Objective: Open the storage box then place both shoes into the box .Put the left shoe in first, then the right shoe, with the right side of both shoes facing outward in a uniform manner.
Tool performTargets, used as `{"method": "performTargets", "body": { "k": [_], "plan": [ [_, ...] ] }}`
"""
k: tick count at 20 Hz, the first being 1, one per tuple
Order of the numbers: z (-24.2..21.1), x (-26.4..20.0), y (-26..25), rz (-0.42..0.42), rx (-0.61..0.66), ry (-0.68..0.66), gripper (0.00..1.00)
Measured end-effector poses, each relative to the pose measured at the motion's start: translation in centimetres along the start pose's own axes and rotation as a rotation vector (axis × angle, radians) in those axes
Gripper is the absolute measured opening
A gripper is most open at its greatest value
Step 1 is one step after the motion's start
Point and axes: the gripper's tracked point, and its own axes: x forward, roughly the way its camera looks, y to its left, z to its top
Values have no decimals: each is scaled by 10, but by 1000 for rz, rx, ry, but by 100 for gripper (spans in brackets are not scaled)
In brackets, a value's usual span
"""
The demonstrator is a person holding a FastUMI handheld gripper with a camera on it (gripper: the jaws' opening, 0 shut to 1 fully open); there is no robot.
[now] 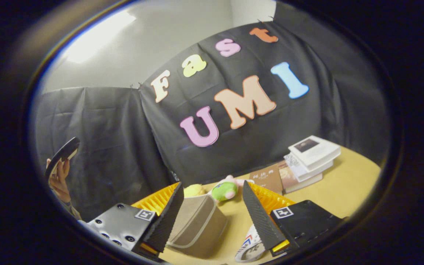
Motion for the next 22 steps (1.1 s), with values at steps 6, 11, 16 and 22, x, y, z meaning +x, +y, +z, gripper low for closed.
{"method": "performTargets", "body": {
  "k": [6,11,16,22],
  "plan": [
    [-43,11,10,125,250,153,100],
    [-76,22,11,194,458,262,100],
    [-108,32,13,225,645,363,100],
    [-142,33,23,265,817,480,100]
  ]
}}
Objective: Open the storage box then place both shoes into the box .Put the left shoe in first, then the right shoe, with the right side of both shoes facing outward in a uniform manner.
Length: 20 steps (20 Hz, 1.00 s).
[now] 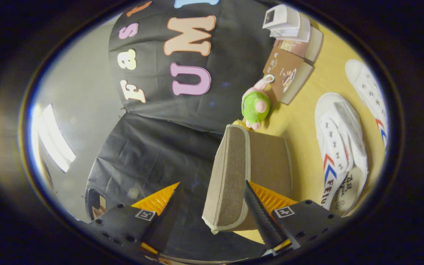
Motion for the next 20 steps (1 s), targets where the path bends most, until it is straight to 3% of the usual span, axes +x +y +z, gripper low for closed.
{"method": "performTargets", "body": {
  "k": [10,20],
  "plan": [
    [-23,18,-33,-35,167,87,100],
    [-24,13,5,43,241,128,100]
  ]
}}
